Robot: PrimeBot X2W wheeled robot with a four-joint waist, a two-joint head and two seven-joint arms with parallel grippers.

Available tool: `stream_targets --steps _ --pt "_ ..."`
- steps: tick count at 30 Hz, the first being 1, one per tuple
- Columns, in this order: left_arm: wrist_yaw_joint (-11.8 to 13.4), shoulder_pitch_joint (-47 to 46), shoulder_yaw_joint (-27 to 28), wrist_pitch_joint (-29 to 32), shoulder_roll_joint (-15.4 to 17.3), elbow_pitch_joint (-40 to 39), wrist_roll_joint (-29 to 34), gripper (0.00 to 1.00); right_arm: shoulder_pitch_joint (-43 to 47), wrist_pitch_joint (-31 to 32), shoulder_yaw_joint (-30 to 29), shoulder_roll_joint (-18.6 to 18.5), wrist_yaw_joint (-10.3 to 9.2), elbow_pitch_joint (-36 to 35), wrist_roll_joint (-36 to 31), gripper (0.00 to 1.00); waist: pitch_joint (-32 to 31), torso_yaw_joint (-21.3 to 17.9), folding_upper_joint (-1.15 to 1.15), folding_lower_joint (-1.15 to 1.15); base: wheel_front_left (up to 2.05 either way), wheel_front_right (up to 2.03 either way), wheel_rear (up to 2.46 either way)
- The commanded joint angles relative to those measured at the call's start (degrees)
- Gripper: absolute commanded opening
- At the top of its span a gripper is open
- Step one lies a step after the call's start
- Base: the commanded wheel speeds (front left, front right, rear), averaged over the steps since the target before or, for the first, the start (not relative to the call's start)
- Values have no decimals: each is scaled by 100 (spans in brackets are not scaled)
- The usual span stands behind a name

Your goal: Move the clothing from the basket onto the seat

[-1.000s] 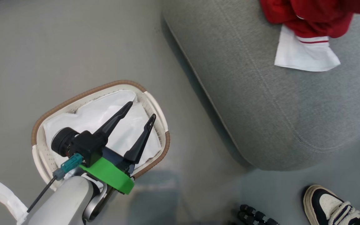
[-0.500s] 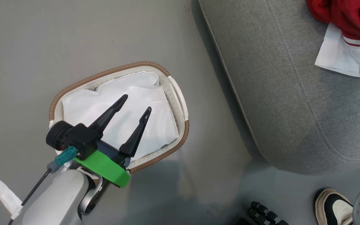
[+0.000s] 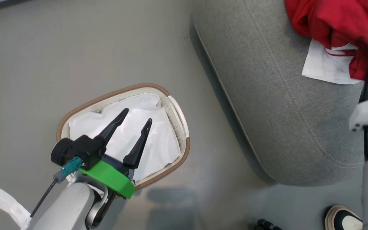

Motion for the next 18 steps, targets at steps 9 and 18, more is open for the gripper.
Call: stream_targets --steps 9,18 --pt "-20 545 598 5 -336 414 177 100 1229 -25 374 102 -8 -228 490 100 -793 152 0 0 0 0 0" --pt "-20 933 1120 5 -634 571 360 100 1883 -25 1062 166 -8 -920 1128 100 -1157 492 0 0 0 0 0"
